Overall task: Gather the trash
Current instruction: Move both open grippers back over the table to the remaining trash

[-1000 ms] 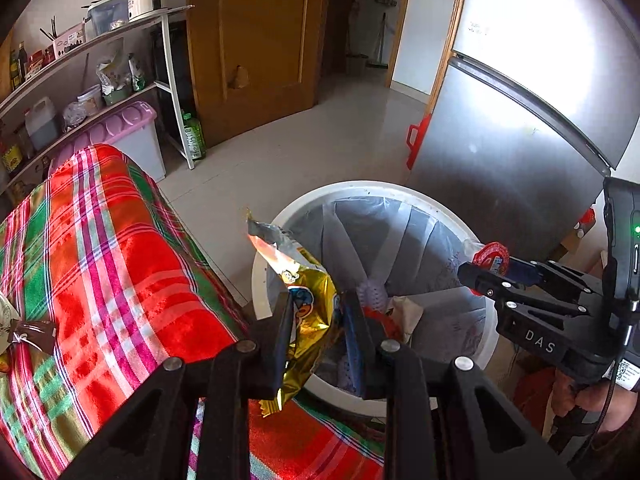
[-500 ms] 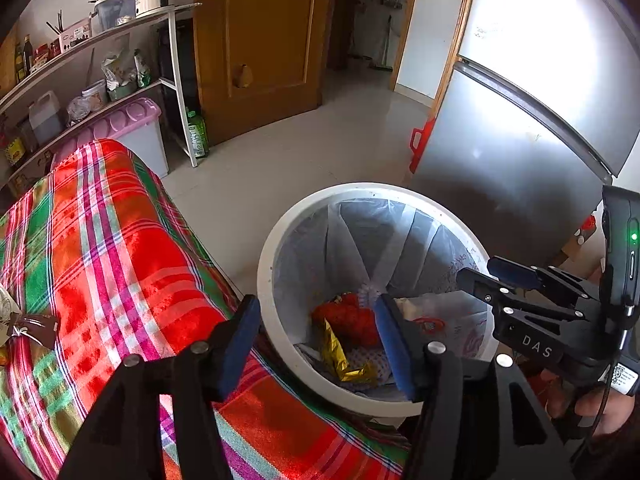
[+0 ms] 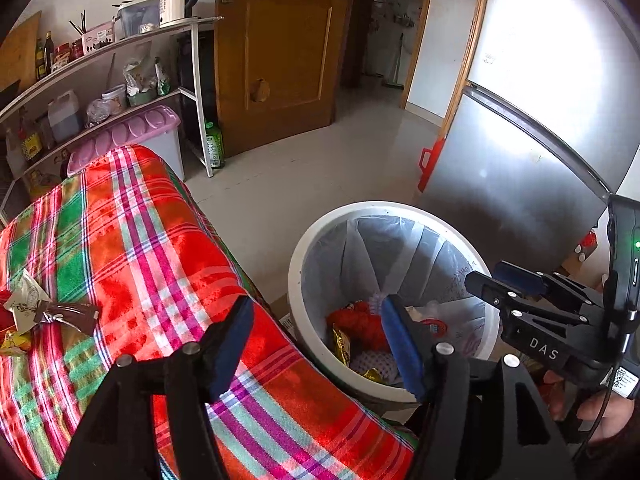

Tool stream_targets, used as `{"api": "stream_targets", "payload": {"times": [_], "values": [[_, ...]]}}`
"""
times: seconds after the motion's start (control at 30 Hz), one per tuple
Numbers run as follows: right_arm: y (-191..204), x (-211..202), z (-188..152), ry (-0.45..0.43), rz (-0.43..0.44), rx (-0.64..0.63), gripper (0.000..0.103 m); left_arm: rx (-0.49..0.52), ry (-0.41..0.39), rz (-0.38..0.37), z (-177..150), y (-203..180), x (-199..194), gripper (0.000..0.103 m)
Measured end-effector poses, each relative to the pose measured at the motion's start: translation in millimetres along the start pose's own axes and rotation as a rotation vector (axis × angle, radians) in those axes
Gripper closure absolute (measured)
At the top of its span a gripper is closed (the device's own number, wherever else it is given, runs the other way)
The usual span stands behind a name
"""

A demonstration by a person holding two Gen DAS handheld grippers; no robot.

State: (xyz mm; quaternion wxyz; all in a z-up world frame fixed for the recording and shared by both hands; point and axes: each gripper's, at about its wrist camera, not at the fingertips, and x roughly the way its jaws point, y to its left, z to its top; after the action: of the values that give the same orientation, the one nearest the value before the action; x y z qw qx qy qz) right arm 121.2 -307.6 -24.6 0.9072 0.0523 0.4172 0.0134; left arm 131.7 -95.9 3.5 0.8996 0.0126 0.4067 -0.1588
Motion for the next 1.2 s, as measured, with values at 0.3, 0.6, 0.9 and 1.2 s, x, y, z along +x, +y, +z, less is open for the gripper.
{"api": "stream_targets", "payload": {"times": [0.3, 0.6, 0.9, 1.2], "values": [[30.3, -18.3, 5.7, -0.063, 0.027, -0.046, 0.054, -0.038, -0.059, 0.042, -8.3, 26.0, -33.2, 0.033], [80.4, -26.8, 14.4, -0.100, 0.101, -0.119, 0.054, -0.071, -0.118, 0.132, -20.1, 63.5, -71.6, 0.030], [133.1, -27.4, 18.5, -0.113, 0.180, -0.196, 0.054, -0.160, -0.155, 0.193, -37.9, 117.8, -104.6, 0.030], [184.8, -17.3, 20.3, -0.092, 0.253, -0.269, 0.054, -0.301, -0.179, 0.281, -61.6, 184.8, -129.3, 0.028]]}}
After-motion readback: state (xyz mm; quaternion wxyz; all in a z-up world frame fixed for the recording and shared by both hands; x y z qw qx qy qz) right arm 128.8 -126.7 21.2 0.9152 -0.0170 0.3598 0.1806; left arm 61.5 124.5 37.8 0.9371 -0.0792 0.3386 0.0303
